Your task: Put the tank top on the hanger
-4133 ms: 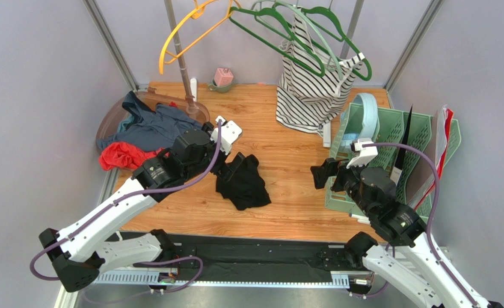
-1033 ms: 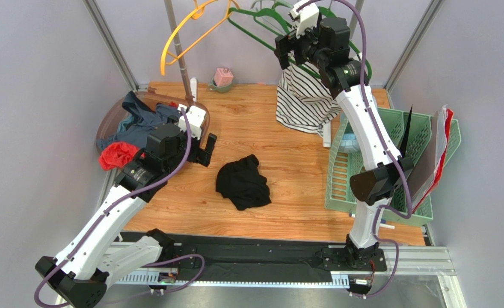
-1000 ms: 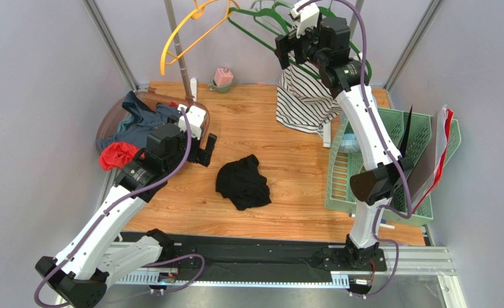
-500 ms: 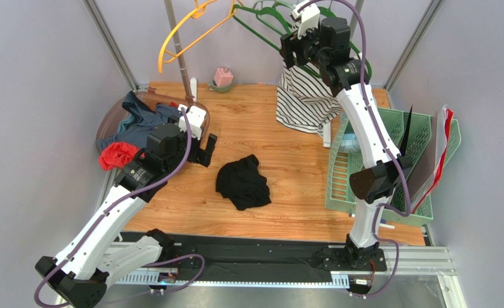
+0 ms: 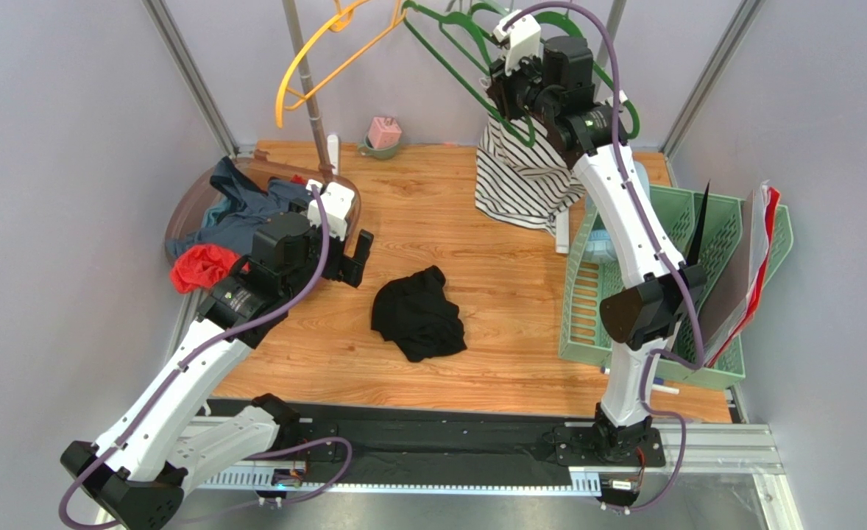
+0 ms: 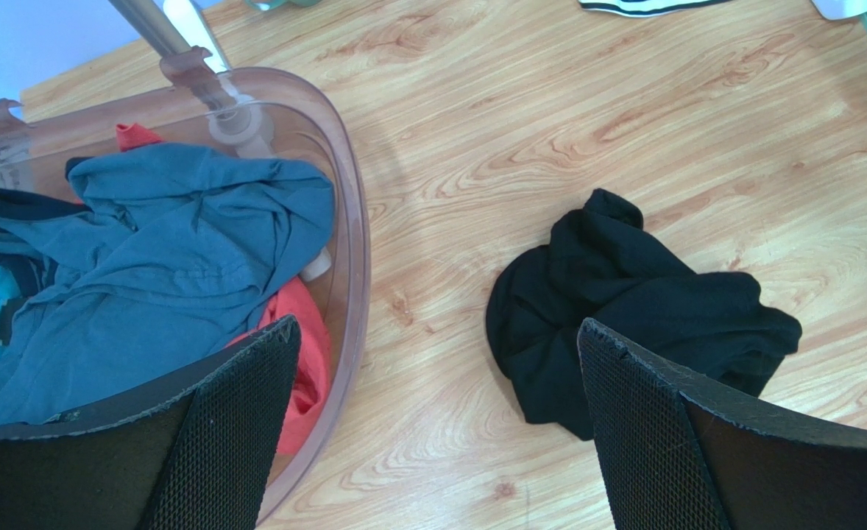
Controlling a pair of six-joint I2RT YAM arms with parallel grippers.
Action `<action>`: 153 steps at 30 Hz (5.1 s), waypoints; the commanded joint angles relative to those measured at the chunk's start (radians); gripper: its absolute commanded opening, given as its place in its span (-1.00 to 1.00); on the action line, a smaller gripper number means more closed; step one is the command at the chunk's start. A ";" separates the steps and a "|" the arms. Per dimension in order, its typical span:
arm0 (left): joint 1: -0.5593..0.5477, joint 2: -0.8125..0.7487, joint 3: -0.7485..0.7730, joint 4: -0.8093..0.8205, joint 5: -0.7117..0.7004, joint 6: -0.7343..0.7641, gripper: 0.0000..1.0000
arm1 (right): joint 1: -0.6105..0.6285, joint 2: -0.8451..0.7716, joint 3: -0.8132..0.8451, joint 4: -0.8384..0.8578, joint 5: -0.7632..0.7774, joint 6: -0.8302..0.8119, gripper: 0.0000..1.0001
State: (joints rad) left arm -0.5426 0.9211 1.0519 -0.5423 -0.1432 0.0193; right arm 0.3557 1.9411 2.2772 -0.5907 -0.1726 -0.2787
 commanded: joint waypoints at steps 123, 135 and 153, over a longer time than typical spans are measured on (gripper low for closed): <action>-0.180 0.555 0.701 0.027 -0.007 -0.095 -1.00 | 0.330 -1.363 -1.394 -0.083 0.478 0.501 -1.00; -0.203 0.378 0.619 0.007 0.102 -0.078 -1.00 | 0.330 -1.367 -1.383 -0.092 0.512 0.504 -1.00; -0.455 -0.005 -0.134 0.113 -0.148 -0.374 0.98 | 0.330 -1.360 -1.361 -0.116 0.487 0.503 -1.00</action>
State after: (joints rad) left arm -1.0092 1.0531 0.9436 -0.4969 -0.0879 -0.2604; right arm 0.6804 0.5873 0.8715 -0.7471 0.3271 0.2146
